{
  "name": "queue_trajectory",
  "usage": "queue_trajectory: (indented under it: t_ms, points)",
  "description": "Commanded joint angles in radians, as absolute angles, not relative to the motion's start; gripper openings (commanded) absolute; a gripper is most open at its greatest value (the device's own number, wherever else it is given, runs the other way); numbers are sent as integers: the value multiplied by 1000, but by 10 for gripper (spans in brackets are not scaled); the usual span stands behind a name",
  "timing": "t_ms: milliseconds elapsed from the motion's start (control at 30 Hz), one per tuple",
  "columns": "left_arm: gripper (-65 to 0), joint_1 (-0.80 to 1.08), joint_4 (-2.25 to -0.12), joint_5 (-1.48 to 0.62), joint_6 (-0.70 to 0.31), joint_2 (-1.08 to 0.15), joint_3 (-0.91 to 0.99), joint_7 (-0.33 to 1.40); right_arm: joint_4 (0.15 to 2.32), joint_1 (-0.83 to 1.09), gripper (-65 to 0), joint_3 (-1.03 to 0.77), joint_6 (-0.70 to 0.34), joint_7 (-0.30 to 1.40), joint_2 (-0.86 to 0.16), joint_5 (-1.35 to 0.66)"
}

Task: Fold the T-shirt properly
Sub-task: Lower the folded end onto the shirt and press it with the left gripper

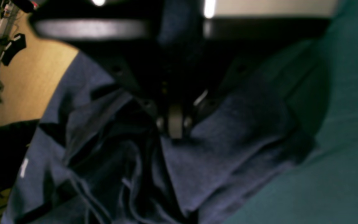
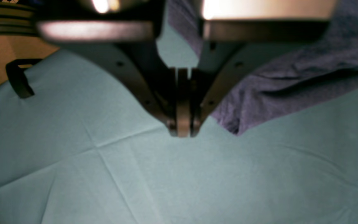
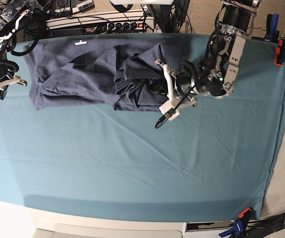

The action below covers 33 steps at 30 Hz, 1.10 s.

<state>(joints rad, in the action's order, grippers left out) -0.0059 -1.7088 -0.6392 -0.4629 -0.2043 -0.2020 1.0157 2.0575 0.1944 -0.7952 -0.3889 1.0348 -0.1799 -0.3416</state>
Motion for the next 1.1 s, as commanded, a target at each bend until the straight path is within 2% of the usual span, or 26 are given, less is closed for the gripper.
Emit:
queue_trajectory:
  t_ms: [0,200,367,567,733,1067]
  points:
    - [-650,-15,-1728,-657,-467,-188,-201,987,2073,188,-650,-797,-388,1000,-196,-352]
    - [-650,-11,-1728,-641,-467,-113,-248,986,2073,187,-650,-797,-388,997,-197,-374]
    - [-650,-10,-1728,-578,-463,-91,-369,975,2073,188,-650,-797,-388,998,-197,-374]
    - [-650,-11,-1728,-484,-407,-65,-484,947,2073,187,-650,-797,-388,997,-196,-374]
    - [-650,-24,-1728,-471,-407,-30,-488,941,2073,188,-650,-797,-388,998,-196,-374]
    - [-650,-134,-1728,-396,-407,-44,-488,915,2073,188,-650,-797,-388,997,-197,-374]
